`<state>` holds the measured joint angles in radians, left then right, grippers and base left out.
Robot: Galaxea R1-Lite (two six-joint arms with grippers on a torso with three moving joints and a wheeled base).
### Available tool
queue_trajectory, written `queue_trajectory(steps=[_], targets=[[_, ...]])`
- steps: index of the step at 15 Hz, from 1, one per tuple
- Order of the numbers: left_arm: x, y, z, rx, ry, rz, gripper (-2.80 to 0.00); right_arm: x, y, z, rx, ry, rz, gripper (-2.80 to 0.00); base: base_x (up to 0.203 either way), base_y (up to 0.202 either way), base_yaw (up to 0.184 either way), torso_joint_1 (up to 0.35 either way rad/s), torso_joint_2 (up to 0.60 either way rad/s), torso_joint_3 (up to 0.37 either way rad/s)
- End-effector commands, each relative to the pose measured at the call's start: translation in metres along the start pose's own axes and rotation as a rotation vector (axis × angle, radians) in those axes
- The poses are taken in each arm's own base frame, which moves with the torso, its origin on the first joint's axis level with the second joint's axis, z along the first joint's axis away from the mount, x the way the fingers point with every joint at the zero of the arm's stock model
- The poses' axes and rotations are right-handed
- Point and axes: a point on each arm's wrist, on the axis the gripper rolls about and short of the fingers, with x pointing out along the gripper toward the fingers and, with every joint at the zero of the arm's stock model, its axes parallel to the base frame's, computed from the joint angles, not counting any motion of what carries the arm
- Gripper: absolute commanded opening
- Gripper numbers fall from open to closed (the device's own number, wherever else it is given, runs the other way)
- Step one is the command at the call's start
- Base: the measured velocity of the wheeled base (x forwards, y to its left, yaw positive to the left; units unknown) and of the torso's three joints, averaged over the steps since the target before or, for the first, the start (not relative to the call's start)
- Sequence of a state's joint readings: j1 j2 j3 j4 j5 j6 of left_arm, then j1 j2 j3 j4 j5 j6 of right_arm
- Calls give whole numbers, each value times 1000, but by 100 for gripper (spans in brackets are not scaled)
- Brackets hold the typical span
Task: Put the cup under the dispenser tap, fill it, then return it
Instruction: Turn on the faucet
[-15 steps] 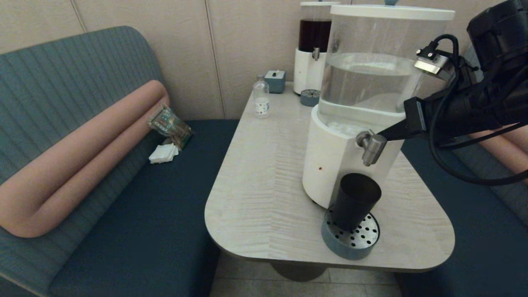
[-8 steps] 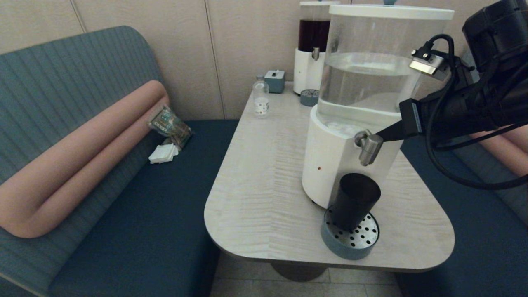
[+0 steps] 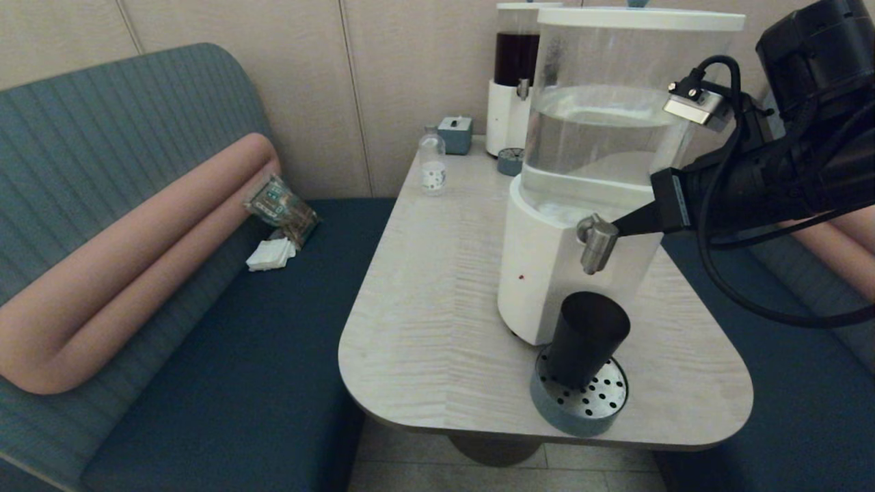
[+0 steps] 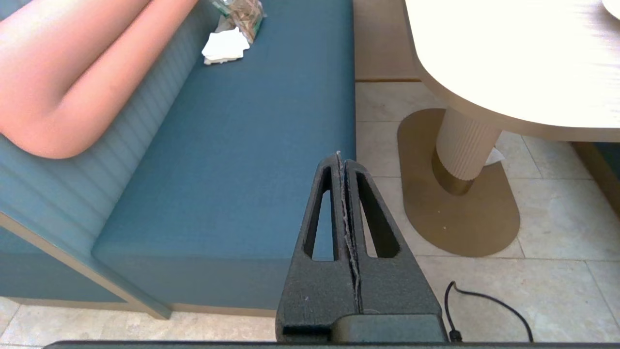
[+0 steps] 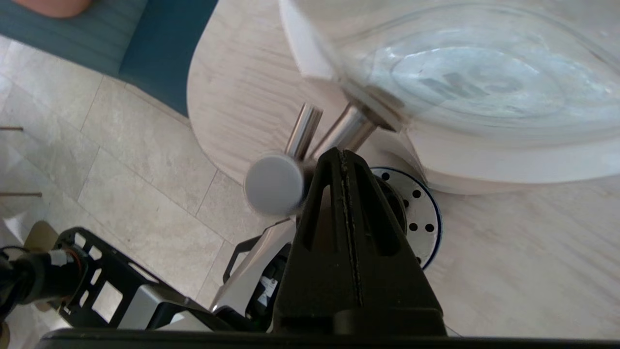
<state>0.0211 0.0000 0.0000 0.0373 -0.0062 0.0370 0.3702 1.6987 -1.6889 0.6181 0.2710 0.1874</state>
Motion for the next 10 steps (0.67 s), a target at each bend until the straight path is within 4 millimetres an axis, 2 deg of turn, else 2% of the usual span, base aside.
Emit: queue_trajectory(steps=[1,5,10], targets=[[0,0,0,0,3,0,-280,-1,0,-1,2,1,-2,-280,0,0,0,0,0,0],[0,0,0,0,3,0,-280,1,-4,-2,-27,-12,-12,-280,0,0,0,0,0,0],[0,0,0,0,2,0,-280,5,-12,-4,-60,-38,-111,-280,0,0,0,0,0,0]])
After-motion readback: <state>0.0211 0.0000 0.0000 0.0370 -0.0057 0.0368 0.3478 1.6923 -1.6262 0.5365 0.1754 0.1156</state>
